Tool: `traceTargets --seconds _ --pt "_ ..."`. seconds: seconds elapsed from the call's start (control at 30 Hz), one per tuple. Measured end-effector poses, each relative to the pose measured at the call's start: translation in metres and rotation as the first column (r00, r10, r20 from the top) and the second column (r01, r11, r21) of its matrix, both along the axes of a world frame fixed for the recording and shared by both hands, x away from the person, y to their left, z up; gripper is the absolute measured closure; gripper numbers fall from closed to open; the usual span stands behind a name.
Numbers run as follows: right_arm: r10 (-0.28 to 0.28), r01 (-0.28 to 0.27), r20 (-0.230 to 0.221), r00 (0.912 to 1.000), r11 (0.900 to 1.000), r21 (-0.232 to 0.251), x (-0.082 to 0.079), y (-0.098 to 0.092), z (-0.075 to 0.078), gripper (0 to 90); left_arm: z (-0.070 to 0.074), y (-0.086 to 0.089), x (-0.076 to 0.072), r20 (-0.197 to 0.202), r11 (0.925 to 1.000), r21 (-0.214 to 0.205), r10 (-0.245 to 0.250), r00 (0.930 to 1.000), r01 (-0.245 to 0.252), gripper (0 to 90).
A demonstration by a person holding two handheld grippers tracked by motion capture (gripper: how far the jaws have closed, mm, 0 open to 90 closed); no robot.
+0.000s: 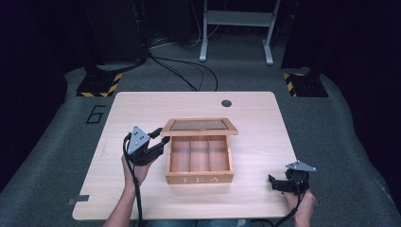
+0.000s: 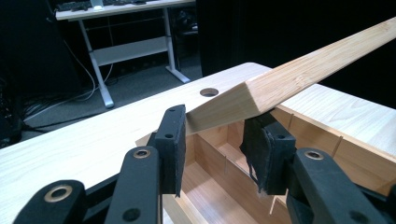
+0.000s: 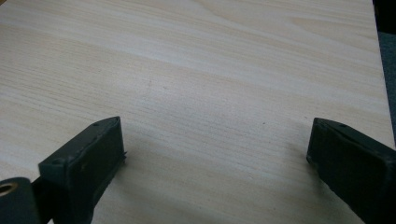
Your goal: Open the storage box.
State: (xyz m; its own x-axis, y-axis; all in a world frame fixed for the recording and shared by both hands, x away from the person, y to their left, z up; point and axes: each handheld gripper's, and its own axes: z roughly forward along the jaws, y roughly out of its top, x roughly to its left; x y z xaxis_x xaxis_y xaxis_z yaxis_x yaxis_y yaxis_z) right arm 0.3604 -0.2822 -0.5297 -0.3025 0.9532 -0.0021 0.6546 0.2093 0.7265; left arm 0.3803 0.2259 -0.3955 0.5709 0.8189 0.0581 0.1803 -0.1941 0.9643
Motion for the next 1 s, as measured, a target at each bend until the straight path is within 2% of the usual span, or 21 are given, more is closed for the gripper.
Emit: traceTargets --seconds 0.47,0.73,1.0 --pt "-0.001 0.001 -0.002 1.0 1.0 -0.002 0.0 0.0 0.0 3.4 0.013 0.001 0.009 -0.02 0.9999 0.016 -0.005 0.9998 0.005 60.3" --pt "-0.002 0.002 0.001 1.0 1.0 -0.001 0.0 0.0 0.0 3.4 0.025 0.003 0.022 -0.049 0.9999 -0.001 -0.016 0.9987 0.016 60.3" --pt "-0.012 0.012 0.0 0.9999 0.9999 0.003 0.0 0.001 0.0 3.4 0.036 0.005 0.035 -0.07 0.9995 0.006 -0.029 0.9971 0.029 60.5"
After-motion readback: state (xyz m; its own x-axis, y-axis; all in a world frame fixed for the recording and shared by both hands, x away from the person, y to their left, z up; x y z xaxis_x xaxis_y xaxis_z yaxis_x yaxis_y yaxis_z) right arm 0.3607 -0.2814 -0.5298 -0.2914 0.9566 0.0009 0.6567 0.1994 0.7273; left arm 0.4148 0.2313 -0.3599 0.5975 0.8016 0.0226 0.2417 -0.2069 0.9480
